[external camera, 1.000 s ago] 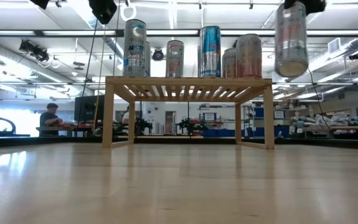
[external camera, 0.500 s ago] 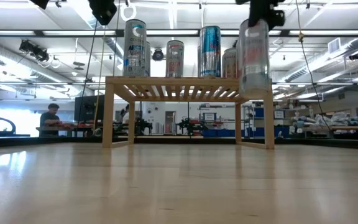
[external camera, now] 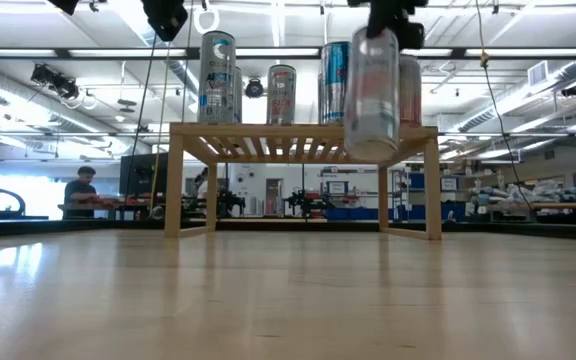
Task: Place canned beverage on shelf
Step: Put the white-pink soda can on the shelf aligned with the other white-pink soda
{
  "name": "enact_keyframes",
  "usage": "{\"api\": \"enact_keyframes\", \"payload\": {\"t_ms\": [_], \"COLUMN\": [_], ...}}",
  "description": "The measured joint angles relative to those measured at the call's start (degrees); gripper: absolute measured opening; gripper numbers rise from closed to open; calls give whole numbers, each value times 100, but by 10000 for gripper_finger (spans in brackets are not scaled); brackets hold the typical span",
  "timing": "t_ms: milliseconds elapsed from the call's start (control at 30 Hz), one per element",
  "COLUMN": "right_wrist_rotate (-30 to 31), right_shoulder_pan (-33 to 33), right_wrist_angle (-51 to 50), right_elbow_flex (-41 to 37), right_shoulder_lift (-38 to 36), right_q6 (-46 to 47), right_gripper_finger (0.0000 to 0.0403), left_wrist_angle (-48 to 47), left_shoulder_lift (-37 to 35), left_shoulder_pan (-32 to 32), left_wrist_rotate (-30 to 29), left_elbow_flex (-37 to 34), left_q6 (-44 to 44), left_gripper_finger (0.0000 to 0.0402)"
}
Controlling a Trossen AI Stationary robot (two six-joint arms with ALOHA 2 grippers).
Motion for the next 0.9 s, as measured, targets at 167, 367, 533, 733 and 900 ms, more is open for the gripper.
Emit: {"api": "enact_keyframes", "payload": {"t_ms": [167,367,533,733,900], "right_wrist_rotate": [11,388,711,772,800], "right_shoulder_pan": [134,153,61,-159,-432], "right_wrist_angle": [-27,-390,-693,-1168,-1095], "right_elbow_flex": [742,1815,2674,3705,4206], "right_shoulder_lift": [223,564,1003,1641,1961], "right_q6": [-347,-756,-1177,-1759,-2220], "right_gripper_finger": [262,262,262,262,262], "left_wrist_angle": [-42,-38,-19,-6,-8], "left_shoulder_lift": [0,1,-1,1,-1], "left_shoulder_pan": [0,2,2,2,0], "left_wrist_rotate": [-17,-364,-623,-645,-645], "left_elbow_flex": [0,0,0,0,0], "left_q6": [115,203,199,157,157], "left_gripper_finger": [318,318,318,318,318]}}
